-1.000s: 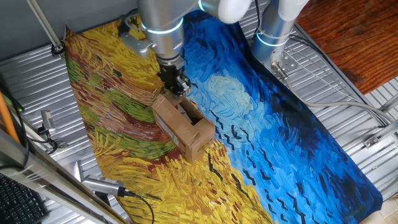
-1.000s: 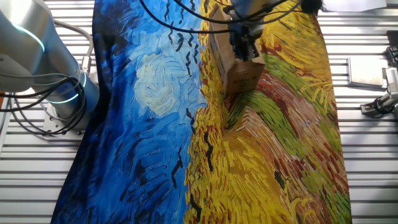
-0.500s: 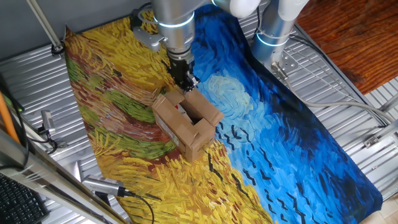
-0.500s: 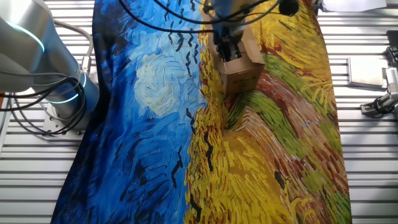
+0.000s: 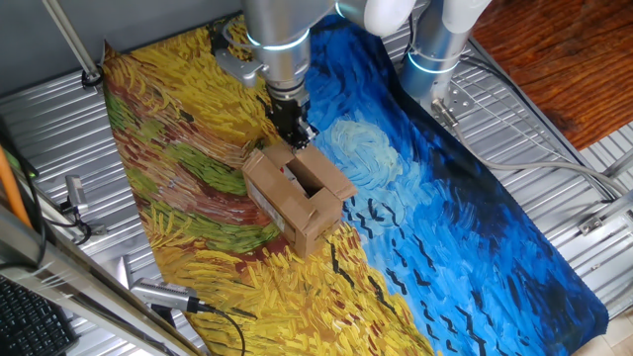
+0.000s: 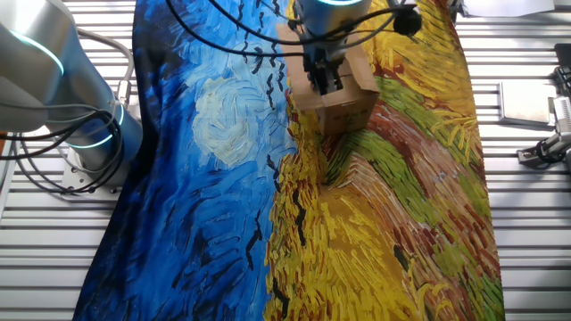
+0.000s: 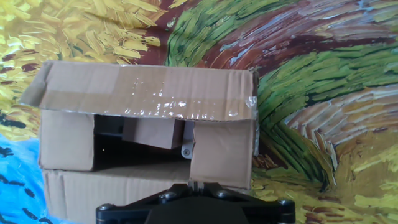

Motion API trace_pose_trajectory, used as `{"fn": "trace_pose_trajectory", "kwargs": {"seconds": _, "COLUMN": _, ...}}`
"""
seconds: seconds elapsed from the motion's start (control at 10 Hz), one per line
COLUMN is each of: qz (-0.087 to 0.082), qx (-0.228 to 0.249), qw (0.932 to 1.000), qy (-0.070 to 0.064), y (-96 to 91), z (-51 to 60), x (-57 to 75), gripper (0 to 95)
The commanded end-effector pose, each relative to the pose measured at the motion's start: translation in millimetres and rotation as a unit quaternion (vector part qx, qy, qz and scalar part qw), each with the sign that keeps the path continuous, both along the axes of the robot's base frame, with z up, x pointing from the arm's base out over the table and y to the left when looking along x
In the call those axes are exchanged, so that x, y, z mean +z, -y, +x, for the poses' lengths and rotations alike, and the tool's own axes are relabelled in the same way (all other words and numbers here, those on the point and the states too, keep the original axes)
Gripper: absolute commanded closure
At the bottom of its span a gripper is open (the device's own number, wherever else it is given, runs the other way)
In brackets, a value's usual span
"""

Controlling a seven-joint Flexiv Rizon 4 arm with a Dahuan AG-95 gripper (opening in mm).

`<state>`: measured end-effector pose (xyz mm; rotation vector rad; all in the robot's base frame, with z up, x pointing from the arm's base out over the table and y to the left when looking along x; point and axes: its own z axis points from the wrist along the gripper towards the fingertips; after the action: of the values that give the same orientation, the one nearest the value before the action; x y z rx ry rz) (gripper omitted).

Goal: Open a box

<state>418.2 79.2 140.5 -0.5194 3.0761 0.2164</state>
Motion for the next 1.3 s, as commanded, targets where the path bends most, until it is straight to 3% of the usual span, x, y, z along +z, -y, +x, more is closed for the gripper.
{"fn": "trace_pose_trajectory", "kwargs": {"seconds": 0.1, "qz": 0.003, "qx": 0.000, "qw": 1.0000, "qy": -0.002, "y": -0.1, "z": -0.7, "x": -1.9, "gripper": 95.0}}
{"fn": "trace_pose_trajectory", "kwargs": {"seconds": 0.8, "qz": 0.004, "qx": 0.000, "qw": 1.0000, "qy": -0.002, "y": -3.6, "z": -0.4, "x": 22.2, "gripper": 95.0}}
{"fn": "trace_pose_trajectory", "kwargs": {"seconds": 1.3, "qz": 0.003, "qx": 0.007, "qw": 1.0000, "qy": -0.002, "y": -6.2, "z": 21.6, "x": 26.4, "gripper": 95.0}}
